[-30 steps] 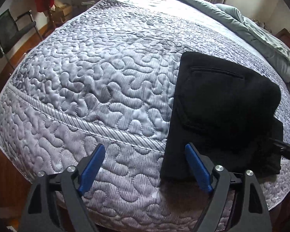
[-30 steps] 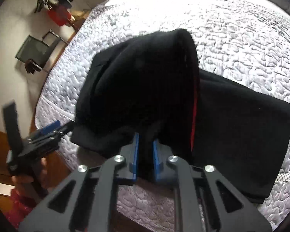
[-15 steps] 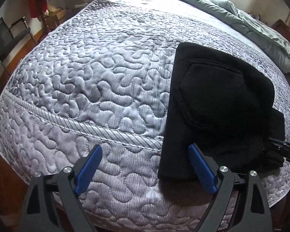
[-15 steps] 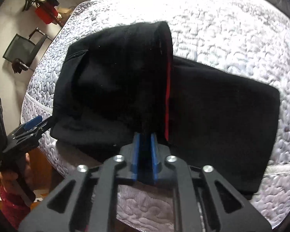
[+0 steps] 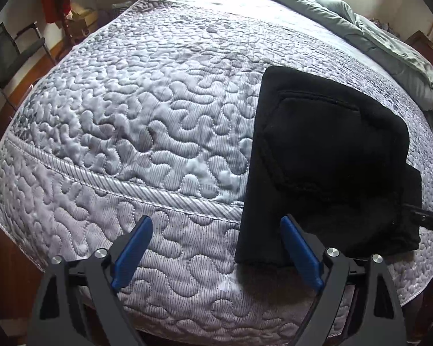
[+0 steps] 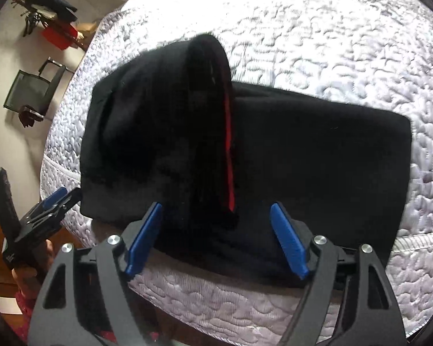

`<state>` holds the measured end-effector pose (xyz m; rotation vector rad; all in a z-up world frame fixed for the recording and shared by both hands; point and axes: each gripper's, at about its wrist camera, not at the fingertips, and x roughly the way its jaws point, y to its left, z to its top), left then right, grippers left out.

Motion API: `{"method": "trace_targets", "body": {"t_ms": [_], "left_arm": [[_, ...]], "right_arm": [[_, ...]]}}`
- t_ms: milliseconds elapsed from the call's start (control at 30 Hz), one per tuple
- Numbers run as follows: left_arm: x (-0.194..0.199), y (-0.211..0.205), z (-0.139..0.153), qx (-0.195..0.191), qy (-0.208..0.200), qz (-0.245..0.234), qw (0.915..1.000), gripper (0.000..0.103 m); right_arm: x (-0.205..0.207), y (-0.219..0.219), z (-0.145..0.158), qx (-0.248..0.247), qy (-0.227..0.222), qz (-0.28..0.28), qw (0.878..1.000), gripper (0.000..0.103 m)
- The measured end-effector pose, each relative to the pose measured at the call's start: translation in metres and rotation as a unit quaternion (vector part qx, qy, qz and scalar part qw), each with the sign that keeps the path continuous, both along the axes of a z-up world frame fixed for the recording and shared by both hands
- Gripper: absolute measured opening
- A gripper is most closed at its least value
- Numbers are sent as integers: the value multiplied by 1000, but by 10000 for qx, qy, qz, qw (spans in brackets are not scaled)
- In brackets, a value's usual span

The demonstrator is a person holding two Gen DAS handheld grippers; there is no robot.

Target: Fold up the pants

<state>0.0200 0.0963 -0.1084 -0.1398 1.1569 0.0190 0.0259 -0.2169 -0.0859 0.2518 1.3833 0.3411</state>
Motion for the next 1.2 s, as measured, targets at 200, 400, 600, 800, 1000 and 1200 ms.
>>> {"method": "trace_targets", "body": {"t_ms": [200,400,600,800,1000,1200], "left_arm": [[-1,6,0,-64,41,85,9999,90],[-3,18,-3,-230,147,316,9991,90],[-4,24,1,-343,143,524,9979,90],[-4,19,14,-358,6,484,9982,90],[0,-1,17,-343,17,240,9991,90],[0,-30,19,-244,15,-117,9996,90]], "right_arm": [[11,16,-15,320,212,14,9993,79],[17,28,-7,91,-66,210,9997,47],[12,20,27,515,-440,253,9974,18],[-3,-11,69,1019,-872,140,9909,16],[-19,-65,91,1028,-1121,-220,9881,15],[-36,-112,98,1095,-1260,-592,9842,2]]}}
